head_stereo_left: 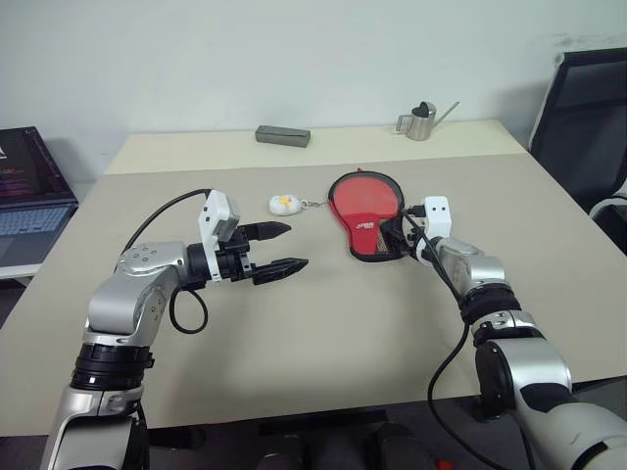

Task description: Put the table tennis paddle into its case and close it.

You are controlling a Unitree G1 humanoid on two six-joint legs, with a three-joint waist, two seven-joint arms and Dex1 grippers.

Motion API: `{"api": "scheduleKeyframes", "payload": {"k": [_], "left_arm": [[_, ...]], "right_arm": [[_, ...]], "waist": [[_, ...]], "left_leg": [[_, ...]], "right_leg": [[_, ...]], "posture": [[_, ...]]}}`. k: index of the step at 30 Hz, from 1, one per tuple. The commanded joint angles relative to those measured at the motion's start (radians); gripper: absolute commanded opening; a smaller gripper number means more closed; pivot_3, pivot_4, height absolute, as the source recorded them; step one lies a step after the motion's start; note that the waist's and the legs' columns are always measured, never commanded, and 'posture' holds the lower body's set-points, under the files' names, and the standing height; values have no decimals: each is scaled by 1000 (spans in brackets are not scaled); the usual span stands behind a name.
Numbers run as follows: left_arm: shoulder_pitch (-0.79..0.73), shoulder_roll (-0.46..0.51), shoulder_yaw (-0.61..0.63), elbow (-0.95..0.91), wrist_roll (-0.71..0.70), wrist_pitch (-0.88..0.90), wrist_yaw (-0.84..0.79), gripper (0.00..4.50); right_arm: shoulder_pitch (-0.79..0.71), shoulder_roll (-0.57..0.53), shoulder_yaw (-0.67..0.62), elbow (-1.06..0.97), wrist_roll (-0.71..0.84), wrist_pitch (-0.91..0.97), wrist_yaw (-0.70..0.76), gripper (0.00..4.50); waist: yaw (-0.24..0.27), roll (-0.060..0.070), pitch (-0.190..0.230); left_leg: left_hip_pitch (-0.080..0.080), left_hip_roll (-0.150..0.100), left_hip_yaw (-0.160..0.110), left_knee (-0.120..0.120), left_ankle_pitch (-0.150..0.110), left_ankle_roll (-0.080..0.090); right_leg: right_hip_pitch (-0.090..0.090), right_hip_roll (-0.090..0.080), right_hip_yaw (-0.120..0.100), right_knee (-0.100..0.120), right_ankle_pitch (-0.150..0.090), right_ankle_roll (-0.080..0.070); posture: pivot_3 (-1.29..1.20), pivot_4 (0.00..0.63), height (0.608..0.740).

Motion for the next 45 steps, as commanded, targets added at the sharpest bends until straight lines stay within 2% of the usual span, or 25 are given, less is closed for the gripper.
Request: {"api": "scheduleKeyframes", "payload": {"k": [1,6,8,10,15,18,27,39,45], "left_arm": [[-12,1,4,-18,-2,-24,0,4500],[-12,3,0,-14,-2,-32,-2,4500],[-12,3,-2,-15,-2,-33,-2,4500],[-9,3,-3,-18,-2,-34,-2,4500],[-1,4,-4,-25,-1,-35,-1,4500],[4,6,-2,-28,-2,-35,0,4500],[57,53,19,-56,-24,-8,-23,4500],[133,126,35,-149,-132,122,-75,4500],[143,181,29,-154,-138,122,-138,4500]], "right_arm": [[-21,17,28,66,-34,-27,-9,3601],[-52,34,37,121,-53,-42,-3,3601],[-56,44,43,127,-58,-39,6,3214],[-55,54,49,126,-61,-31,14,2714],[-53,78,55,115,-63,-22,15,941],[-60,85,50,117,-65,-20,11,35],[-71,85,-4,30,-11,86,-13,35],[6,88,-59,-314,84,399,-61,35],[61,59,-61,-456,105,501,-64,35]], "waist": [[-2,0,0],[-8,0,0],[-9,0,0],[-9,0,0],[-9,0,0],[-9,0,0],[-11,0,0],[-6,1,1],[-3,2,1]], "left_leg": [[0,0,0,0,0,0],[1,1,0,0,0,0],[2,1,0,0,0,0],[2,2,0,0,0,0],[2,2,0,0,0,-1],[2,2,0,0,0,-1],[2,2,0,-1,0,-1],[-1,3,-1,-5,0,-1],[-3,3,-1,-6,0,-1]], "right_leg": [[0,0,0,0,0,0],[1,1,0,0,1,-1],[1,1,1,0,1,-1],[1,2,1,0,1,-1],[1,2,1,0,1,-2],[1,2,1,0,1,-2],[0,2,1,0,1,-2],[-3,2,0,-4,0,-3],[-5,2,0,-5,0,-3]], "posture": [[0,150,740],[0,150,740],[0,150,740],[0,150,740],[0,150,740],[0,150,740],[0,150,740],[0,150,740],[0,150,740]]}}
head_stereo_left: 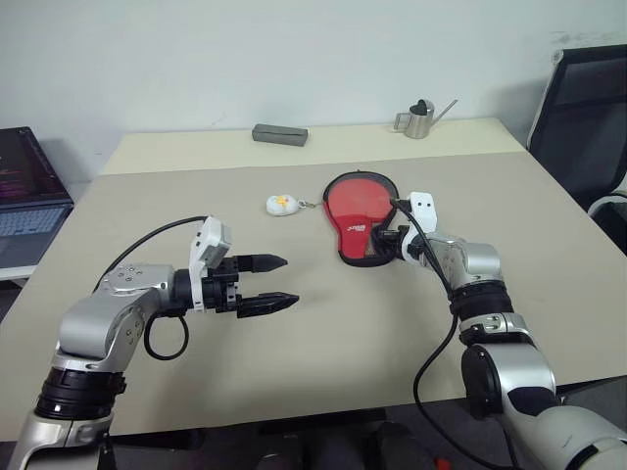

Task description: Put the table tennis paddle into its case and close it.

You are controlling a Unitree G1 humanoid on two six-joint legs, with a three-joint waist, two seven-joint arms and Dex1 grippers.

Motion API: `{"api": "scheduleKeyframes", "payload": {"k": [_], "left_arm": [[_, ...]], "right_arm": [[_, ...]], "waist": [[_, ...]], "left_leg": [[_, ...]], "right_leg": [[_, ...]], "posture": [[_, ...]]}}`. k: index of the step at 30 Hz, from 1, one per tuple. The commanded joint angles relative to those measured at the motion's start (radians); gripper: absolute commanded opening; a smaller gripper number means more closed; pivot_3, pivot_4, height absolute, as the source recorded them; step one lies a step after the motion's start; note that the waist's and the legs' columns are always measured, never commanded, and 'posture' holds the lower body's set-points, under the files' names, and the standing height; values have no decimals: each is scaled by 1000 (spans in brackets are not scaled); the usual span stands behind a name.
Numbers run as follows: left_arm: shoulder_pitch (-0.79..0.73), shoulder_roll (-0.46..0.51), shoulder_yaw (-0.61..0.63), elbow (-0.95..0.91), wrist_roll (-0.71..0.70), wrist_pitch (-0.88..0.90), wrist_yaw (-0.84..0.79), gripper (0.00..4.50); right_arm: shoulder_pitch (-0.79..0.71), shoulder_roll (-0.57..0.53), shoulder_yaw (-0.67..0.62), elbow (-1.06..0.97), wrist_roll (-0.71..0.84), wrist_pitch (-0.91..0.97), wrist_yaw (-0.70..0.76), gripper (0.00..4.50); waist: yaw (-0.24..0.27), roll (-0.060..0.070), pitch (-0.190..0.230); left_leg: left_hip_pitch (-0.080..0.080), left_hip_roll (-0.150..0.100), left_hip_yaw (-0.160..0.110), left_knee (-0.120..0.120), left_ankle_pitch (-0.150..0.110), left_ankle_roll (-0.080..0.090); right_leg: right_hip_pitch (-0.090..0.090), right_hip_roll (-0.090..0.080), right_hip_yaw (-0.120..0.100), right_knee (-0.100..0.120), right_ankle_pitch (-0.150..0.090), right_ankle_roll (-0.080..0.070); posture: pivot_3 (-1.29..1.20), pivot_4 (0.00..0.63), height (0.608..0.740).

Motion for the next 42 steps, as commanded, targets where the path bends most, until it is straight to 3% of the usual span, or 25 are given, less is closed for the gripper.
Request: {"api": "scheduleKeyframes", "payload": {"k": [1,17,26,42], "left_arm": [[1,43,26,-31,-15,-16,-47,4500],[-8,128,-12,-56,-14,-23,-181,4500],[34,138,-17,-136,-36,-12,-199,4500],[75,137,-48,-212,-69,1,-218,4500]], "right_arm": [[33,-25,-5,-111,27,66,5,35],[384,-79,1,-732,151,515,-10,35],[519,-102,-74,-1022,213,756,-6,35],[884,-70,-173,-1330,499,766,-154,35]], "waist": [[3,0,0],[41,0,0],[49,0,0],[55,0,-1]], "left_leg": [[0,0,0,0,0,0],[-7,2,-2,-10,-1,-1],[-8,4,-2,-9,-1,-1],[-6,5,-2,-9,-1,-1]], "right_leg": [[0,0,0,0,0,0],[-2,0,-2,-15,-1,0],[-3,0,-3,-15,-1,0],[1,0,-4,-15,-2,-1]], "posture": [[0,150,740],[0,150,740],[0,150,740],[0,150,740]]}}
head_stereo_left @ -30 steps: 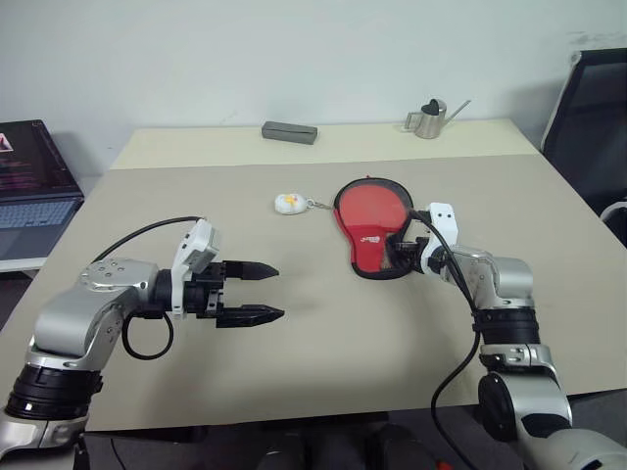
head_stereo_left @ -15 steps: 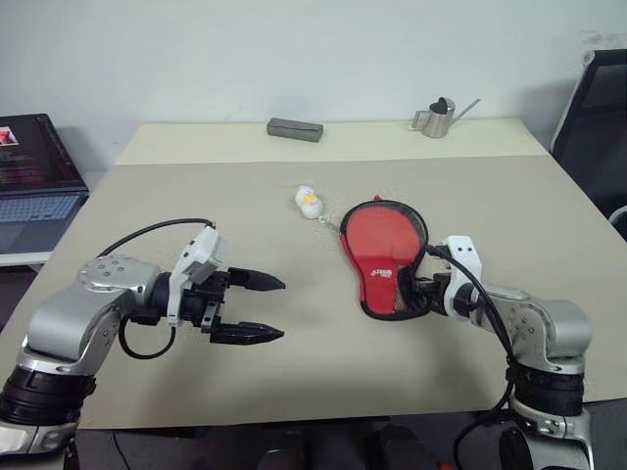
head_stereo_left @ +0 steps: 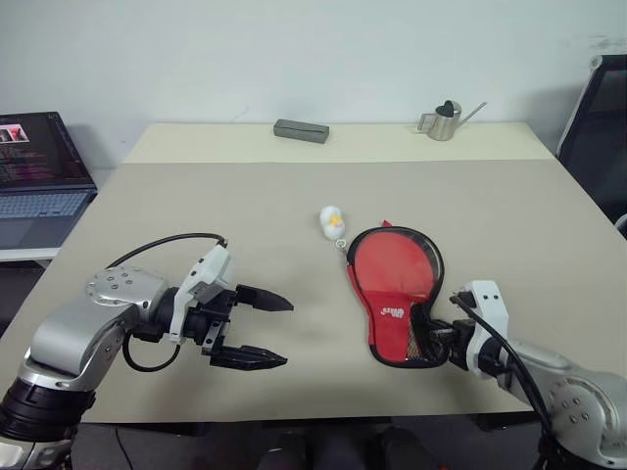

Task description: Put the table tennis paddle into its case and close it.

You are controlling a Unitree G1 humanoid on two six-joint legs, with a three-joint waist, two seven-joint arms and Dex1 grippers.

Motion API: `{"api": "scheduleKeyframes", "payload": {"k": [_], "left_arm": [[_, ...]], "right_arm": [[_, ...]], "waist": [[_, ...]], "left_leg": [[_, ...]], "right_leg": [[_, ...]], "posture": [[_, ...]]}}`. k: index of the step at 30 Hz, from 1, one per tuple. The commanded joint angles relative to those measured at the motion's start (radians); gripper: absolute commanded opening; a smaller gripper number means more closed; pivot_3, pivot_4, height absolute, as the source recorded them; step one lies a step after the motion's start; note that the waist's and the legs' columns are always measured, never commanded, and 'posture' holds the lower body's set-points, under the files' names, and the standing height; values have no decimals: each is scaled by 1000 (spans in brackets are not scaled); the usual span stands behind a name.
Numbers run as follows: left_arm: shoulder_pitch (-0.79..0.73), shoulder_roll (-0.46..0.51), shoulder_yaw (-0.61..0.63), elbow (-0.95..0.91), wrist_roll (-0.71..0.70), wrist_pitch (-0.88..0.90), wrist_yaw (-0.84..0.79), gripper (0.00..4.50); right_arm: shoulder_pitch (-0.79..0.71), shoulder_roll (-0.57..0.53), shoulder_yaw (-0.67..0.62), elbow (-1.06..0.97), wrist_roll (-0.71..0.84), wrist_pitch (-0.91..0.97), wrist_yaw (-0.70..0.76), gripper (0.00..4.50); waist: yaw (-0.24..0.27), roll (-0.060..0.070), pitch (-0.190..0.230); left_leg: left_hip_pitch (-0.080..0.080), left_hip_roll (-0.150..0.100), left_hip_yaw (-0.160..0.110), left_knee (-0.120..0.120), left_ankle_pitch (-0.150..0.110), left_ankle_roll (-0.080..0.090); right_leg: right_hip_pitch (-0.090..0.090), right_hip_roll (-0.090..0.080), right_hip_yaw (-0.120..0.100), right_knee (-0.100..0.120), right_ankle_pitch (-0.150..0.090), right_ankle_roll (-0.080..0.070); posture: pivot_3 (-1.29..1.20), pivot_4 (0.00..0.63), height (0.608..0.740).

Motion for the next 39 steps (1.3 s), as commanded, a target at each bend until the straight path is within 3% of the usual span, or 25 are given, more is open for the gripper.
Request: {"api": "scheduleKeyframes", "payload": {"k": [1,15,39], "left_arm": [[0,7,-3,-44,-33,10,-11,4500],[-15,12,-39,-39,-42,17,-33,4500],[-19,27,-44,1,-18,-29,-66,4500]], "right_arm": [[71,-2,-14,-43,97,52,-44,35],[197,-8,-91,-94,373,52,-251,35],[193,-60,-105,-28,642,29,-488,35]], "waist": [[0,0,0],[0,0,-1],[0,0,-3]], "left_leg": [[0,0,0,0,0,0],[3,1,0,0,0,0],[3,2,0,0,0,0]], "right_leg": [[0,0,0,0,0,0],[3,1,-1,0,-1,-1],[4,2,-1,0,-1,-1]], "posture": [[0,150,740],[0,150,740],[0,150,740]]}}
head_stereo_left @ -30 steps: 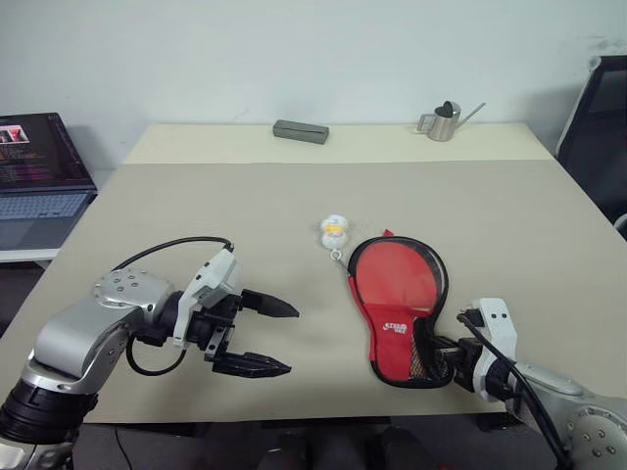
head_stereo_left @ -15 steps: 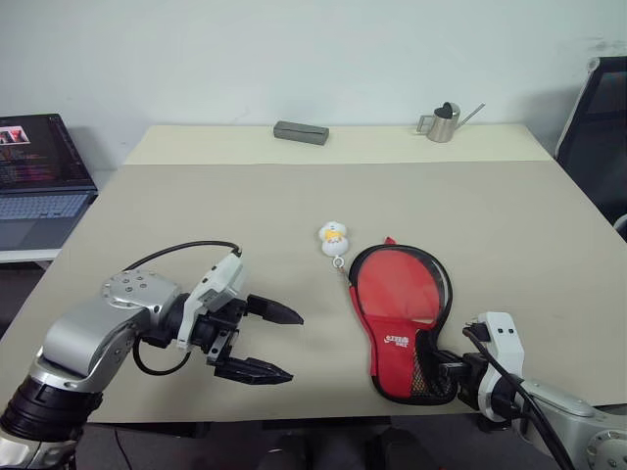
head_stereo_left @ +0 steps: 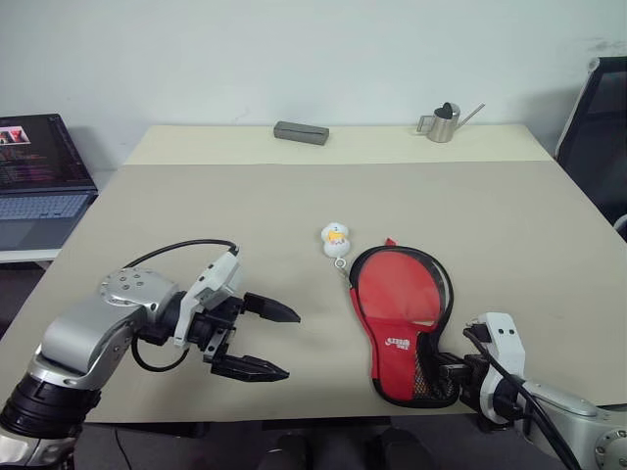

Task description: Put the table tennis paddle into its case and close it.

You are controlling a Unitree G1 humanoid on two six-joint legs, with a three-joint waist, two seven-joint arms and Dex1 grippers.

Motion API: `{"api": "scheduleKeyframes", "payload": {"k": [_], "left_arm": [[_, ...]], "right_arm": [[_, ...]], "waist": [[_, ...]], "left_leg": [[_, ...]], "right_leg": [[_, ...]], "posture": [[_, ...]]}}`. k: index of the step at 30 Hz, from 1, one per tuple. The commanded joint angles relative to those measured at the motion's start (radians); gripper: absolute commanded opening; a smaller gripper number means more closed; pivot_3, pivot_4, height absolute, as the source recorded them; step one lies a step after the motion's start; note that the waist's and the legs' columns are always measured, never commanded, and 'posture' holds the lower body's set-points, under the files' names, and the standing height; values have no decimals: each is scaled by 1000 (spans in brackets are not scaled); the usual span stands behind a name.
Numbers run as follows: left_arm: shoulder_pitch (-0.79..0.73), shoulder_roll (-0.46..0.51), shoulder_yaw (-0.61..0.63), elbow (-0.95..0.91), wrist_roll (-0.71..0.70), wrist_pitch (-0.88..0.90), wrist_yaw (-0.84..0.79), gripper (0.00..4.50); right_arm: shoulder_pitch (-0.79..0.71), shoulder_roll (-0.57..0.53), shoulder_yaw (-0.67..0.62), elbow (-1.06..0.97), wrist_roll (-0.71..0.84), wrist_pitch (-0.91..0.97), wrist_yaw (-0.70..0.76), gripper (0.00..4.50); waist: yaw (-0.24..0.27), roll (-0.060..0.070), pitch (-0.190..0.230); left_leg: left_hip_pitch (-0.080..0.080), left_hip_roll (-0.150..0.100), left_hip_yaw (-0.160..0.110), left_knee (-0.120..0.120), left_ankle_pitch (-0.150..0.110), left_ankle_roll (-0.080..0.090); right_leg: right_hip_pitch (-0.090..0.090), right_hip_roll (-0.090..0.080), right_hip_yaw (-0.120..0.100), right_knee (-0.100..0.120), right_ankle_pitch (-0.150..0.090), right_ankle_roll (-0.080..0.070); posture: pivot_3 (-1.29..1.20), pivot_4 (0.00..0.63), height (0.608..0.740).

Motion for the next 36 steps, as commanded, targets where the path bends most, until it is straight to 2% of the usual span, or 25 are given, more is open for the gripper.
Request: {"api": "scheduleKeyframes", "payload": {"k": [1,7,10,18,23,27,30,31,36], "left_arm": [[0,18,13,-8,-2,-18,-24,4500],[-4,17,9,-2,6,-27,-25,4500],[-6,15,8,0,7,-29,-22,4500],[-13,1,1,4,9,-31,-13,4500],[-1,-2,6,6,15,-41,-12,4500],[10,-2,11,5,18,-46,-12,4500],[17,-1,18,-2,16,-45,-7,4500],[19,0,20,-5,15,-44,-5,4500],[27,4,26,-11,12,-44,-1,4500]], "right_arm": [[17,-14,19,22,54,20,-45,35],[13,-53,60,53,123,-34,-129,35],[0,-102,79,73,168,-88,-167,766],[-55,-327,162,162,340,-250,-256,3431],[-87,-435,191,140,267,-324,-220,3431],[-122,-478,220,111,220,-371,-166,3431],[-150,-492,243,90,184,-405,-104,4016],[-155,-498,249,85,176,-412,-83,4364],[-162,-524,269,76,168,-435,-15,4474]], "waist": [[0,0,0],[0,0,0],[-1,0,0],[-3,0,0],[-2,0,0],[-3,0,0],[-5,0,0],[-3,0,0],[-2,-1,0]], "left_leg": [[0,0,0,0,0,0],[2,1,1,0,0,0],[3,1,2,0,0,0],[4,3,5,1,0,0],[4,3,6,1,0,0],[4,4,6,1,0,0],[4,4,6,1,0,0],[4,5,6,1,0,0],[4,4,6,1,0,0]], "right_leg": [[0,0,0,0,0,0],[1,0,0,0,0,0],[1,0,0,0,0,0],[2,0,1,0,0,0],[2,0,1,0,0,0],[2,2,1,0,0,0],[2,4,1,0,0,0],[2,4,1,0,0,0],[2,5,1,0,0,0]], "posture": [[0,150,740],[0,150,740],[0,150,740],[0,150,740],[0,150,740],[0,150,740],[0,150,740],[0,150,740],[0,150,740]]}}
